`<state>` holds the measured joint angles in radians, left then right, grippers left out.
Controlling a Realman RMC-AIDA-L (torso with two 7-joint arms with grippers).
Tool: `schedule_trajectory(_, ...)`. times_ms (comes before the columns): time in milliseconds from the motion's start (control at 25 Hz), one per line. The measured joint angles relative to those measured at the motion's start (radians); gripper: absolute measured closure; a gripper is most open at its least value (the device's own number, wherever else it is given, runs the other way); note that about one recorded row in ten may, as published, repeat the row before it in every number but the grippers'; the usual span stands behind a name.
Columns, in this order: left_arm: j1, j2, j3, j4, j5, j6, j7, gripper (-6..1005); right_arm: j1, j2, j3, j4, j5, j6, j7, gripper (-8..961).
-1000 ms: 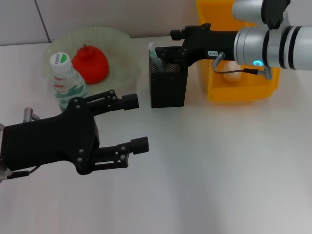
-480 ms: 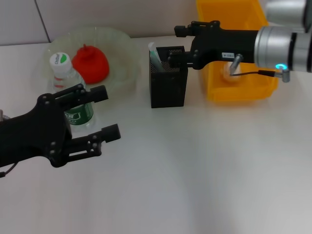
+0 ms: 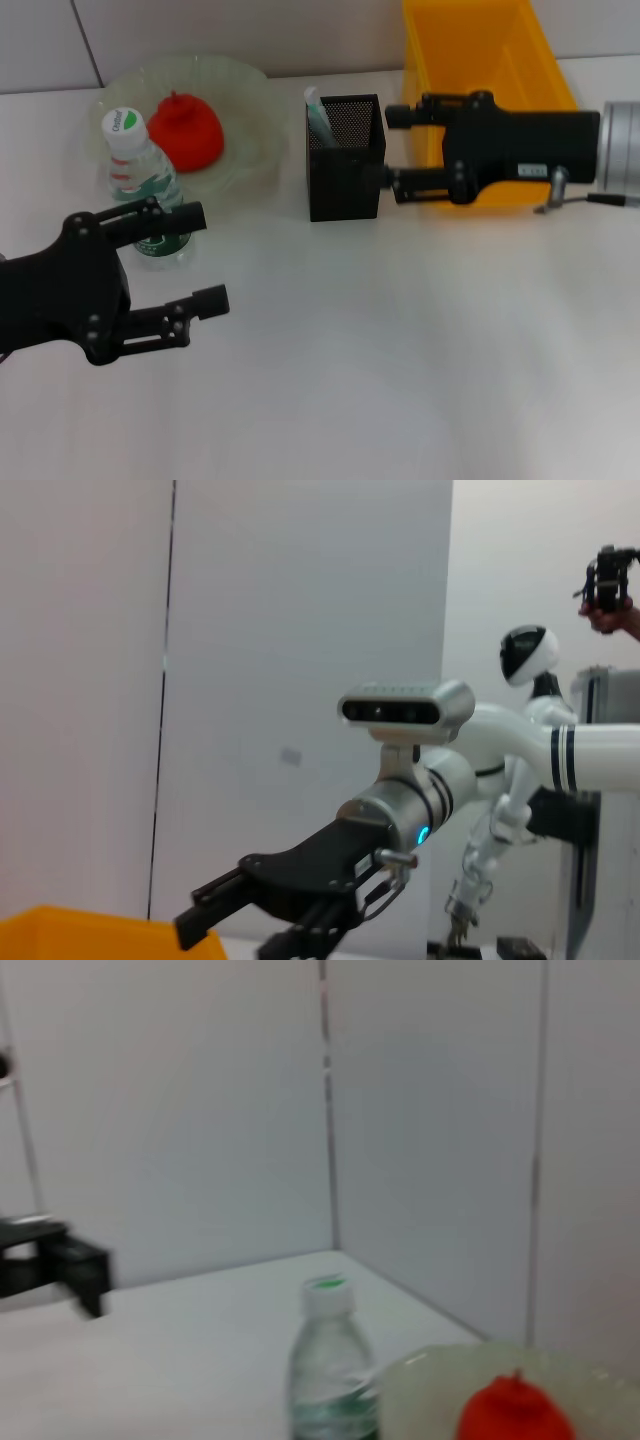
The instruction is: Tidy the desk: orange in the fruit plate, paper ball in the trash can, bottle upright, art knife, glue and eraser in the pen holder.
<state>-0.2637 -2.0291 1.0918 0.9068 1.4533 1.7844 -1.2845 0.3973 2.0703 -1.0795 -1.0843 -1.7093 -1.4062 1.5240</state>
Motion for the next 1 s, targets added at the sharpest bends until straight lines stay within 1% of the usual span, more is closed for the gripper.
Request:
schedule_trajectory(40,-0.003,0.001,0.000,0.002,0.015,0.001,0.000,211,-0.015,0.001,-0.002,-0.001,-0.013,-0.046,-0.042,186)
schedule_trajectory(120,-0.007,0.003,-0.001,0.004,0.035,0.003,0.000,211,-0.020,0.003,-0.004,-0.003,-0.027,-0.068,-0.060,186)
schedule_trajectory(160,-0.009,0.004,0.000,0.008,0.050,0.008,0.000,212,-0.027,0.007,-0.012,-0.005,-0.063,-0.106,-0.078,186)
schedule_trajectory(320,-0.011,0.005,0.000,0.033,0.099,0.034,0.000,212,-0.029,0.009,-0.033,-0.003,-0.119,-0.138,-0.069,186)
schedule_trajectory(480,-0.011,0.007,-0.021,0.037,0.124,0.037,0.000,212,-0.042,0.011,-0.070,0.000,-0.135,-0.146,-0.075,185)
schedule_trajectory(560,-0.011,0.008,-0.055,0.034,0.147,0.038,0.001,213,-0.053,0.011,-0.097,-0.003,-0.135,-0.150,-0.088,185)
schedule_trajectory(640,-0.010,0.008,-0.067,0.033,0.158,0.038,0.001,213,-0.059,0.012,-0.114,-0.004,-0.132,-0.153,-0.096,185)
schedule_trajectory(760,-0.004,0.011,-0.092,0.032,0.186,0.046,0.000,213,-0.063,0.013,-0.129,-0.006,-0.127,-0.155,-0.098,185)
schedule_trajectory(1000,0.006,0.016,-0.101,0.031,0.206,0.045,-0.005,214,-0.064,0.014,-0.131,-0.016,-0.111,-0.175,-0.098,185)
